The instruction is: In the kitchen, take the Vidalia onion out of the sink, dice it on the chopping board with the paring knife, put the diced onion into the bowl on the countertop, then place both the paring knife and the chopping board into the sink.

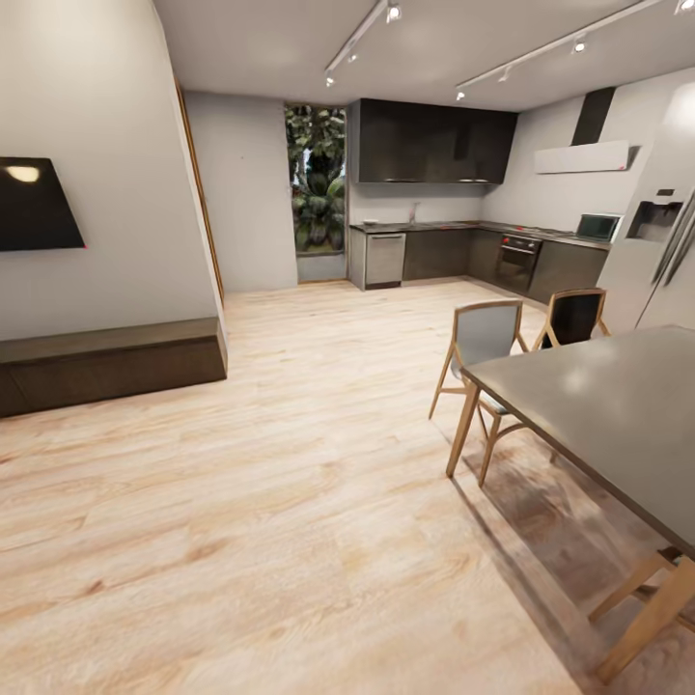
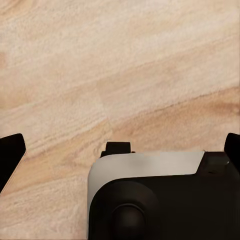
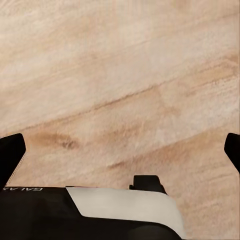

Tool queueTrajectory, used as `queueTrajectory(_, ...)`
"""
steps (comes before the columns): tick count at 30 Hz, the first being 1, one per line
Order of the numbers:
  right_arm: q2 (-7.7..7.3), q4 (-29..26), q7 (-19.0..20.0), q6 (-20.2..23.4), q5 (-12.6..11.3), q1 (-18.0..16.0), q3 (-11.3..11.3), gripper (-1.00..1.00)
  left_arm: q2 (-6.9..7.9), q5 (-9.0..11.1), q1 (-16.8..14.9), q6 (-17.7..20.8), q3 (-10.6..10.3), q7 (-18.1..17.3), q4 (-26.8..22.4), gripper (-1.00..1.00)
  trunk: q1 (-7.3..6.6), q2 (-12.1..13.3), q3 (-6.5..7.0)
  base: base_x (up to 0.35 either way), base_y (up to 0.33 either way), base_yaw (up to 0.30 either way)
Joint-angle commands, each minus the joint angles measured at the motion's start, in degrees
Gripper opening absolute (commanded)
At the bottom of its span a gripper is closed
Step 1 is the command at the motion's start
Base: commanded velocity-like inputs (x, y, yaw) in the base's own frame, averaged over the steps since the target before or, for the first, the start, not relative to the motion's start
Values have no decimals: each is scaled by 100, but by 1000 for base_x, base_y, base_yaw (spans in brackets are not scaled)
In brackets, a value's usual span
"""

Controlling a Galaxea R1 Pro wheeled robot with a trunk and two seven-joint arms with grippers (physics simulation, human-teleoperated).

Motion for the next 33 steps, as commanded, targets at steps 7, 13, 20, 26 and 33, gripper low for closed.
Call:
queueTrajectory(7,-38,-603,-425,-18,3,-3,-11,100,-20,3,-7,14,18,23,-561,100,2,-2,-5,262,12,0)
queueTrajectory(13,-36,-955,-610,-17,3,-3,-6,100,-24,6,-7,22,24,121,-1127,100,2,-2,-5,300,1,0)
queueTrajectory(20,-41,-971,-637,-18,3,-3,-5,100,-42,22,-6,-2,20,551,-1226,100,2,-2,-5,314,0,0)
queueTrajectory(26,-44,-932,-631,-23,3,-3,-5,100,-34,36,-3,-13,19,633,-1120,100,2,-2,-5,308,0,0)
queueTrajectory(33,-35,-925,-631,-186,-2,-3,-5,100,-19,99,-8,-18,19,642,-1098,100,2,-2,-5,263,0,0)
